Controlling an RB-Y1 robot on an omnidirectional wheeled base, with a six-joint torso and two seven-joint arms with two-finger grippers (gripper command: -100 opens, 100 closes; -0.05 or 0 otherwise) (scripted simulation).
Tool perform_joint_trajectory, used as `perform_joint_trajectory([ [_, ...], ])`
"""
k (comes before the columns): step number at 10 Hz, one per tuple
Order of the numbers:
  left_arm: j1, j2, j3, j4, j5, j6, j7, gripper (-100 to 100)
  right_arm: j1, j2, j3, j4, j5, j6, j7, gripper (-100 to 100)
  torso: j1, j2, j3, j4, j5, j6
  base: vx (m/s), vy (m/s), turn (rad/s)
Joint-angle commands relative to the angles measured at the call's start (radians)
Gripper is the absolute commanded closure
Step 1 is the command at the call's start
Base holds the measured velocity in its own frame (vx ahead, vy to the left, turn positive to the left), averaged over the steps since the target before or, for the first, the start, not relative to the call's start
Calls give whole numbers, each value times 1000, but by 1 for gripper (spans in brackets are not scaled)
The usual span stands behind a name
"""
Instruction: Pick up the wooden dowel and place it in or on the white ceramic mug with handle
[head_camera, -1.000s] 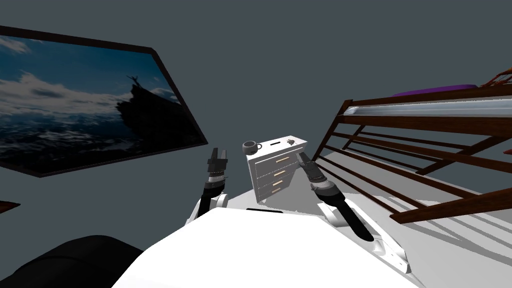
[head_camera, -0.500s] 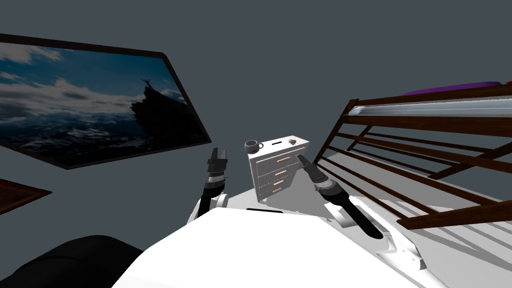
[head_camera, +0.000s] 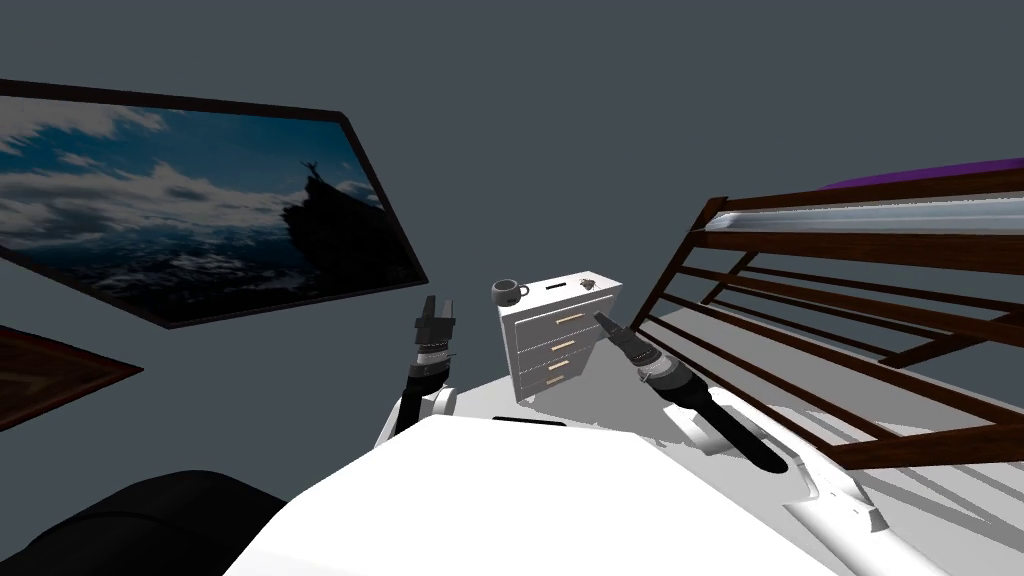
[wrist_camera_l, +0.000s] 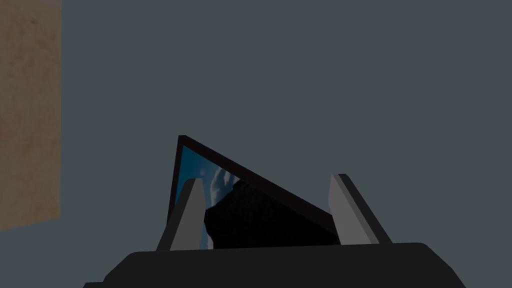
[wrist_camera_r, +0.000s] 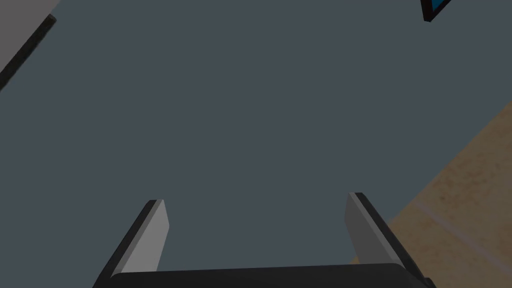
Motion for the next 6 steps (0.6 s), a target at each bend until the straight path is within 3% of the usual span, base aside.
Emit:
perform_joint_trajectory([
  [1,0,0,0,0,0,0,0,0,-1,-50,-3,32,-6,-10,11,-100,0,0,0,0,0,0,-19,-5,112],
  [6,0,0,0,0,0,0,0,0,0,-189,-6,67,-11,-22,22,-100,0,0,0,0,0,0,-13,-5,61],
])
